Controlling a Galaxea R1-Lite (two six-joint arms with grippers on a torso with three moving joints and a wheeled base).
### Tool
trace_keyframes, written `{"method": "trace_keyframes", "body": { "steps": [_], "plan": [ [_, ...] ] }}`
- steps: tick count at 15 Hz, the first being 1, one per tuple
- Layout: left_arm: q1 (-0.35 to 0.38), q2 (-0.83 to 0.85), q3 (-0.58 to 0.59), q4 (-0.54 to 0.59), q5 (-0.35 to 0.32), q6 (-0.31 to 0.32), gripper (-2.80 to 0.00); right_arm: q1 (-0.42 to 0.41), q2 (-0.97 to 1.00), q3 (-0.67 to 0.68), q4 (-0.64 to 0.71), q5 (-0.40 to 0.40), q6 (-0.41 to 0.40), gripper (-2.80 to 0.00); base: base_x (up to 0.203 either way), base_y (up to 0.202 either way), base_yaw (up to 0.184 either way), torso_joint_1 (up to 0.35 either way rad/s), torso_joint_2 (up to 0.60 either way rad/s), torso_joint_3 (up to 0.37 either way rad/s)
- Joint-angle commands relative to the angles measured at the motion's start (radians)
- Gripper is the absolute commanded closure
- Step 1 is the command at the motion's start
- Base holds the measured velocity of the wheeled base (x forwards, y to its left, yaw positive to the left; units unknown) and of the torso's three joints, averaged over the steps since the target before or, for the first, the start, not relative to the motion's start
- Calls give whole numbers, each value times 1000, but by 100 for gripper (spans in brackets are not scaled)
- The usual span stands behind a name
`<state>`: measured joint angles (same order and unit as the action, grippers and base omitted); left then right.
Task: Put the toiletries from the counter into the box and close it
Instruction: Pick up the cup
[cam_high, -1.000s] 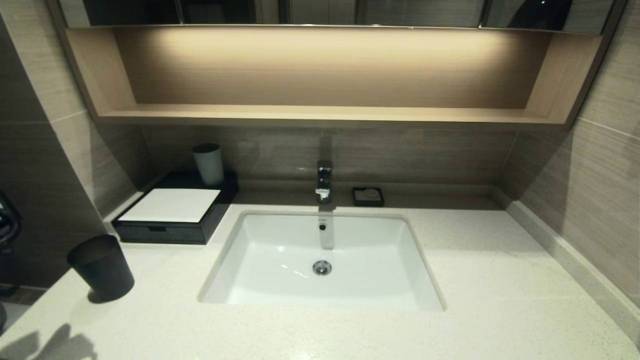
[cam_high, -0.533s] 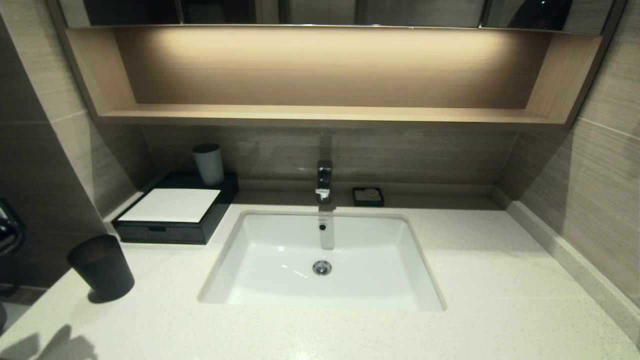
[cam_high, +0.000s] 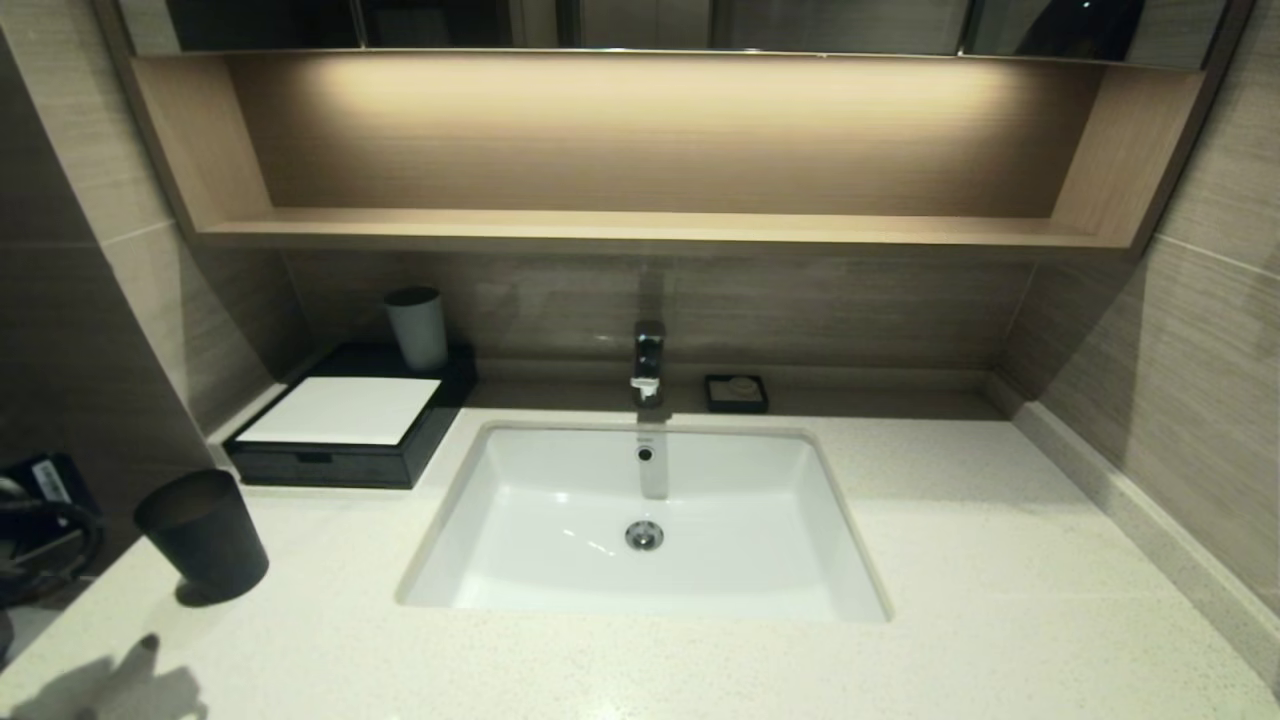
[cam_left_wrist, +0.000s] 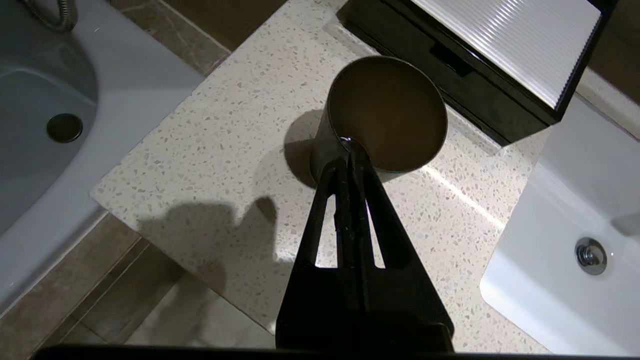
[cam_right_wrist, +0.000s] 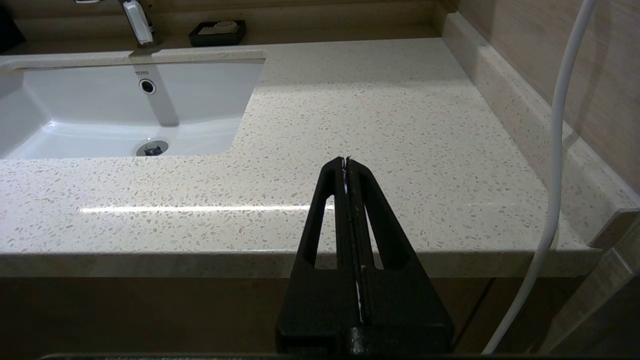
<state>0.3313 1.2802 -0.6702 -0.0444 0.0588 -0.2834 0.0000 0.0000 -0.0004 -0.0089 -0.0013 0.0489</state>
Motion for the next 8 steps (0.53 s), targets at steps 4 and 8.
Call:
{"method": "trace_keyframes", "body": {
  "steps": [4,8],
  "plan": [
    [2,-81,129,-72,-61,39,0,0,2,0,0,0,0,0,0,0,0,0,0,0],
    [2,-232,264,-75,-92,118,0,0,2,0,0,0,0,0,0,0,0,0,0,0]
  ]
}}
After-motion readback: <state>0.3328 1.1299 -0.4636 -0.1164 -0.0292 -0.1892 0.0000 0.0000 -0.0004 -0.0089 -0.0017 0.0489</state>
